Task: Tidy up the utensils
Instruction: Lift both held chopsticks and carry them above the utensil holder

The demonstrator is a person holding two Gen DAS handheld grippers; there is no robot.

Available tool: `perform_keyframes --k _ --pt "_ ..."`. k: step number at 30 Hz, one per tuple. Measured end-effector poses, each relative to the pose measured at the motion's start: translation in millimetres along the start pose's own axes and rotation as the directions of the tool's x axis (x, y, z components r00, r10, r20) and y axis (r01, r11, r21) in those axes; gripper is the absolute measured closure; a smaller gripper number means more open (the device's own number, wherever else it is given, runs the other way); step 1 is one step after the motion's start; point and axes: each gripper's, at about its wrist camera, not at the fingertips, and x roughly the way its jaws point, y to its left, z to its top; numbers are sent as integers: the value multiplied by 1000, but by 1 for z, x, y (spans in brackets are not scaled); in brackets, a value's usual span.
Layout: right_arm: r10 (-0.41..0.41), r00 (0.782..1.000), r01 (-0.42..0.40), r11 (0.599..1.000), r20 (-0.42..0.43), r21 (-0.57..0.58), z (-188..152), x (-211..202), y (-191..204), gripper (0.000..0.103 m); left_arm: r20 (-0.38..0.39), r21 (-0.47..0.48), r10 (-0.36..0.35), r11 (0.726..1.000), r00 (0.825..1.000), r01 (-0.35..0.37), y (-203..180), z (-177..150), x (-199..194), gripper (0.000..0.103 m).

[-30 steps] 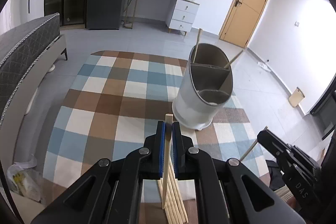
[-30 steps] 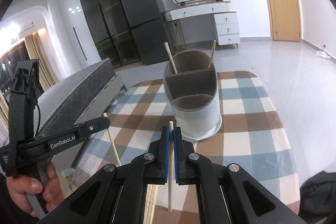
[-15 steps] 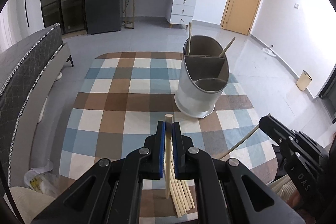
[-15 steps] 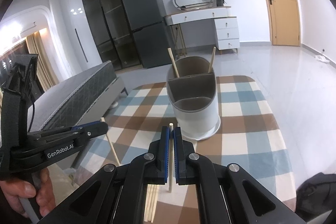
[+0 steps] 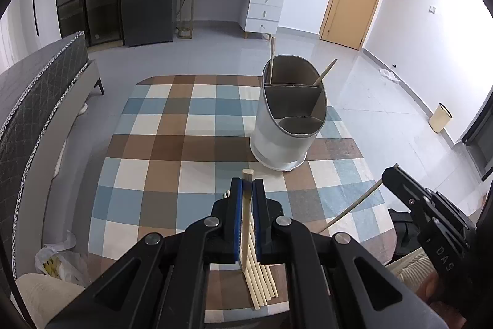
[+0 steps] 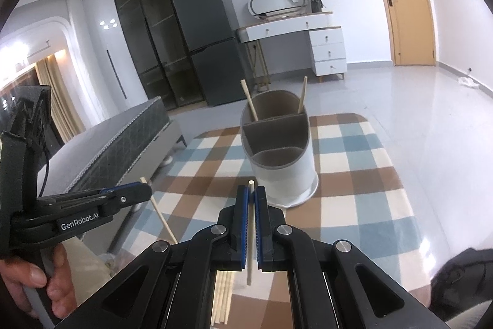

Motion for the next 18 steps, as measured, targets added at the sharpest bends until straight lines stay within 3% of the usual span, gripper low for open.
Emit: perform_keyframes --k 10,18 --pt "19 999 -20 999 32 33 24 -5 -6 100 35 20 -26 999 999 25 -10 29 -13 101" --pt "21 997 -23 999 81 25 64 -8 -14 100 68 25 -69 997 995 68 -21 68 -23 101"
